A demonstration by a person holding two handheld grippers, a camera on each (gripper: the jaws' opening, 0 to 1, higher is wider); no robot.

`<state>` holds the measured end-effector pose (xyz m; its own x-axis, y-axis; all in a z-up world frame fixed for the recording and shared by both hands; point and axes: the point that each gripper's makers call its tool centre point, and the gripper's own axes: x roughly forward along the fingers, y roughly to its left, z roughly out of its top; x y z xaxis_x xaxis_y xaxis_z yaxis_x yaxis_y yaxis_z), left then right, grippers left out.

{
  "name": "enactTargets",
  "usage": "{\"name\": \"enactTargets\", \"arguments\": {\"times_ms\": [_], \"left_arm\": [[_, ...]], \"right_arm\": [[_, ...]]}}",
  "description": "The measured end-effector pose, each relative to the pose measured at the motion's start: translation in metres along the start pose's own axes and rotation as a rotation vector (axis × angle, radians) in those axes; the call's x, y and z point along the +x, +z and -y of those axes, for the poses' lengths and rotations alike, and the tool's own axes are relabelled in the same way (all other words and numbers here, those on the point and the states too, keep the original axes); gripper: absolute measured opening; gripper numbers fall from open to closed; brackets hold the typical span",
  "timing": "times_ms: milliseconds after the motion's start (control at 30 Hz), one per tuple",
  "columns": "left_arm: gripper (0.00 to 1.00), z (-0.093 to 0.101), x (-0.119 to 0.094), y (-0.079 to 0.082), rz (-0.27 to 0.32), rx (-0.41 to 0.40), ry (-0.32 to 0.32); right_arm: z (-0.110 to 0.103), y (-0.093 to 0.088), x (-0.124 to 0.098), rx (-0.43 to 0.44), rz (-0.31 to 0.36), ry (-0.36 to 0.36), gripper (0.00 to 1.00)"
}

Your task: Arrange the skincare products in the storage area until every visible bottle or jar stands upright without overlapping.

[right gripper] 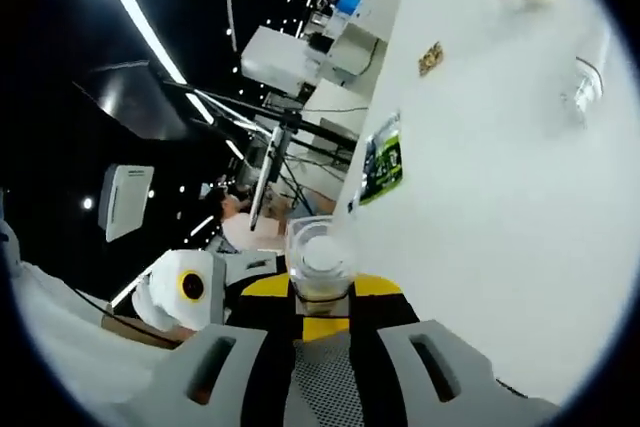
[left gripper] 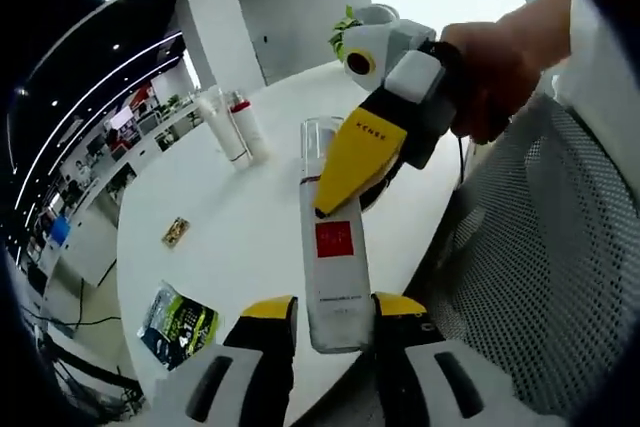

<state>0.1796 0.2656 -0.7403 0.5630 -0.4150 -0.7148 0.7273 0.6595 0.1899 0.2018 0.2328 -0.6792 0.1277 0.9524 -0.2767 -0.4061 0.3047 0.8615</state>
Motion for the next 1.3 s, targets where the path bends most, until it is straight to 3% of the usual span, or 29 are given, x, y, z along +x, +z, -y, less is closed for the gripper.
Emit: {"name": "enactTargets", "arguments": {"times_ms": [67, 300, 667, 1067, 1300], "left_arm": [[0.35, -0.003, 0.001, -0.007, -0.036, -0.014, 0.014], [0.37, -0.003, 0.002, -0.013, -0.066, 0.017, 0.021], [0.34, -0.003, 0.005, -0.029, -0.151, 0.030, 0.016], [0.29, -0.004, 0.005, -0.035, -0.171, 0.011, 0.007], [0.28, -0.003, 0.006, -0.039, -0.187, 0.004, 0.002]], "right_arm": [[0.006, 0.010, -0.007, -0.097, -0.017, -0.048, 0.17], [0.020, 0.043, -0.022, -0.359, -0.047, -0.136, 0.17], [0.047, 0.081, -0.021, -0.732, -0.187, -0.269, 0.17], [0.097, 0.145, -0.020, -0.904, -0.282, -0.383, 0.17], [0.119, 0.170, -0.018, -0.953, -0.332, -0.418, 0.18]]}}
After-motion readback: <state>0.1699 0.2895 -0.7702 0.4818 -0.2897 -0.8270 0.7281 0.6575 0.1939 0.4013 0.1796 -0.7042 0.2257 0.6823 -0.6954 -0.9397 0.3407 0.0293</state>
